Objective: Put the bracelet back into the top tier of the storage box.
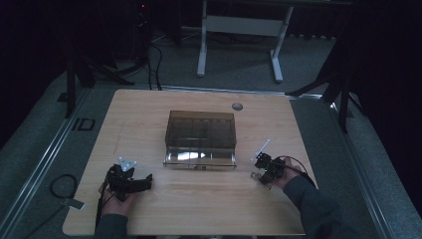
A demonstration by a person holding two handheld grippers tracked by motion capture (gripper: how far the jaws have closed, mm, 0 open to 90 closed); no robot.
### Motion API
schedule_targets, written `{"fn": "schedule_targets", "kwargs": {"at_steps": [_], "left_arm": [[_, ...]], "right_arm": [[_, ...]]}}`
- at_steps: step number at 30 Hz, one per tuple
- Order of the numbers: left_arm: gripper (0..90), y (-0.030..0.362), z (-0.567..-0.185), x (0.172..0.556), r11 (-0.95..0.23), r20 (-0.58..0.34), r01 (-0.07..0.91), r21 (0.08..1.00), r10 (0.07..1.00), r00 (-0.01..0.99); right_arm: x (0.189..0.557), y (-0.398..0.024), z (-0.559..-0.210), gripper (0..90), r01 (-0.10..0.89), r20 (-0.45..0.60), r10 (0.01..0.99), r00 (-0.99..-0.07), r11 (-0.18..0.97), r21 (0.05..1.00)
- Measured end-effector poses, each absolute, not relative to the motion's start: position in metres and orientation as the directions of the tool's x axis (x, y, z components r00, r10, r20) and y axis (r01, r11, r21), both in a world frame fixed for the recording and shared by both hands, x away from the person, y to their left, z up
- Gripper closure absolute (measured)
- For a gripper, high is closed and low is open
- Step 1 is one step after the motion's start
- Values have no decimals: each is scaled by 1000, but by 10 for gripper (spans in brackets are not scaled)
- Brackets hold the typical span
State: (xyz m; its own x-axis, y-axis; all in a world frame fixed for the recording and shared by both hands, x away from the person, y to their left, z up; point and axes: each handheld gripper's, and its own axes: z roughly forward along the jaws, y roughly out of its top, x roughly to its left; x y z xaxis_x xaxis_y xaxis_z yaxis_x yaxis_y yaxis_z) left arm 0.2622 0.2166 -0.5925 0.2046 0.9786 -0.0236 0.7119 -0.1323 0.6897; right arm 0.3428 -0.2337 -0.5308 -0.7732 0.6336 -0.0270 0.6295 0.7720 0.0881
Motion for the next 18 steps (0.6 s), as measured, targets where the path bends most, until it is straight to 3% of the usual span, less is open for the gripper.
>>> {"fn": "schedule_targets", "kwargs": {"at_steps": [18], "left_arm": [[23,217,-592,262,-133,-23,712,689,978,205]], "right_arm": [[342,-235,-506,831,622,0,628,-778,771,138]]}}
